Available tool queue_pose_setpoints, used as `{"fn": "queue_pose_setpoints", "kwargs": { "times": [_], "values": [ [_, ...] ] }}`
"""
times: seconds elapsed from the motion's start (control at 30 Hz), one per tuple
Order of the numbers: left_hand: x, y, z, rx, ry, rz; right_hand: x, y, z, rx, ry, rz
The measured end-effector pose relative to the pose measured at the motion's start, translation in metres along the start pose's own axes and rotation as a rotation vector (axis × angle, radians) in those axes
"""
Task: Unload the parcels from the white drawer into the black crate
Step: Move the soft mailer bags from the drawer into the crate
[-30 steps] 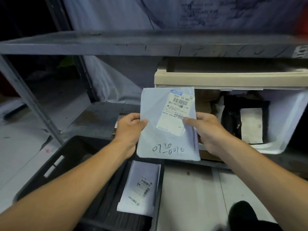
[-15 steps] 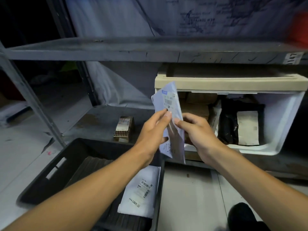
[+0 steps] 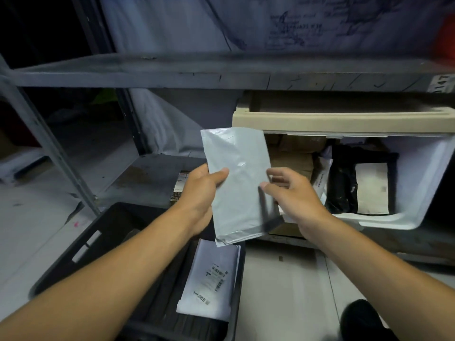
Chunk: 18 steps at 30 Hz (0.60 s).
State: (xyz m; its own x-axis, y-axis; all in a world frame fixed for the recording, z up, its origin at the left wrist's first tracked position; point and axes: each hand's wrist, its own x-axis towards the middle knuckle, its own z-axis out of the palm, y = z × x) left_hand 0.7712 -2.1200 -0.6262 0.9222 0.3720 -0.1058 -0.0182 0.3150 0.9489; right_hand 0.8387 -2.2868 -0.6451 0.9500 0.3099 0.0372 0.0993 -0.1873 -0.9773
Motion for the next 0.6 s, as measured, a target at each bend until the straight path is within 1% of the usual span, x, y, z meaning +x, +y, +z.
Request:
{"fn": "queue_pose_setpoints", "kwargs": {
  "times": [0.1,0.17,0.3,0.43,0.53,0.57,0.6],
  "values": [
    [0.0,0.003,-0.006,-0.024,-0.075,-0.02,0.007,0.007,-0.007,0.09,-0.012,0.104],
    [0.002,0.004,-0.01,0.006,-0.062,-0.015,0.009,0.009,-0.009,0.126,0.005,0.142],
    [0.008,0.0,-0.014,0.152,0.102,0.069,0.01,0.006,-0.01,0.138,0.055,0.116],
    [0.009,-0.004,-0.013,0.207,0.232,0.137,0.008,0.003,-0.011,0.131,0.123,0.09],
    [0.009,-0.007,-0.011,0.492,0.451,0.182,0.004,0.0,-0.01,0.157,0.172,0.031],
    [0.006,-0.007,-0.009,0.551,0.462,0.192,0.002,-0.003,-0.008,0.158,0.174,-0.01],
    [0.003,-0.008,-0.005,0.555,0.406,0.197,-0.001,-0.005,-0.006,0.143,0.166,-0.061]
  ]
}}
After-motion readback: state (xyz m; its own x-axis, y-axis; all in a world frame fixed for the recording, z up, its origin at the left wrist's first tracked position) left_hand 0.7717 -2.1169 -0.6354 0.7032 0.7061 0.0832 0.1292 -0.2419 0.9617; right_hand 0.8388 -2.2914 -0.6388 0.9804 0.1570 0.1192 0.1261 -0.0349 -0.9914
